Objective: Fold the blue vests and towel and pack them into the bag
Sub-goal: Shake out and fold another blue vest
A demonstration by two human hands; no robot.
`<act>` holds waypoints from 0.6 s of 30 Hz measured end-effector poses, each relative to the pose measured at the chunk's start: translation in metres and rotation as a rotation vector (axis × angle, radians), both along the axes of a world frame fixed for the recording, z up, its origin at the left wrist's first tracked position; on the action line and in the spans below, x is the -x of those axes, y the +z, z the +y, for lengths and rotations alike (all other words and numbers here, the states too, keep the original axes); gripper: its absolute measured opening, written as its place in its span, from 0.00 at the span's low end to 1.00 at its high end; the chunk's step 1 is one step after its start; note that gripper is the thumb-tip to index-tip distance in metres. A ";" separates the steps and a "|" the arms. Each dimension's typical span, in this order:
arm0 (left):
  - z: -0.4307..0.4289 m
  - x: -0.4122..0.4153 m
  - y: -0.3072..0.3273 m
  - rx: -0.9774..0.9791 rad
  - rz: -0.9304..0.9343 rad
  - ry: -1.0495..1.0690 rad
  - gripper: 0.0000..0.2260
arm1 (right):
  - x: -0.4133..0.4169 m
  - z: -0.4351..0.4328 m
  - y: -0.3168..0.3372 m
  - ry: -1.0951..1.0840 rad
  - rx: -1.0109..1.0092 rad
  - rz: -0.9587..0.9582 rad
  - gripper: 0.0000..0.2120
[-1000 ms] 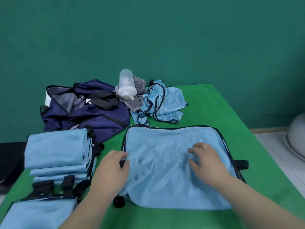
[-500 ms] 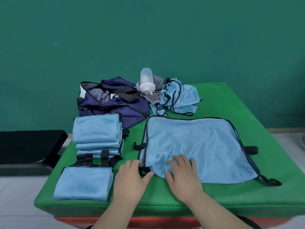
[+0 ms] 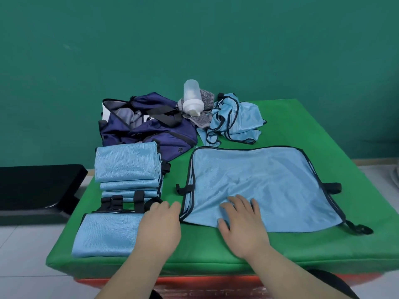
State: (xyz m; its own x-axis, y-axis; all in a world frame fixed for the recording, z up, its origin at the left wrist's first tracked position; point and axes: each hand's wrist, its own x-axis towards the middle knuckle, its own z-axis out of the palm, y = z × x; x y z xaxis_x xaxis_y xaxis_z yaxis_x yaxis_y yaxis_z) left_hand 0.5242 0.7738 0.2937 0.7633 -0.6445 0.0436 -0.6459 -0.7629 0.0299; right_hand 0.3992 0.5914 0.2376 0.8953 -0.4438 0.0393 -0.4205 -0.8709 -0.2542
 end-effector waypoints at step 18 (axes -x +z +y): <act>-0.025 -0.013 -0.009 -0.352 0.076 -0.244 0.33 | 0.001 -0.002 -0.011 0.012 -0.004 -0.085 0.23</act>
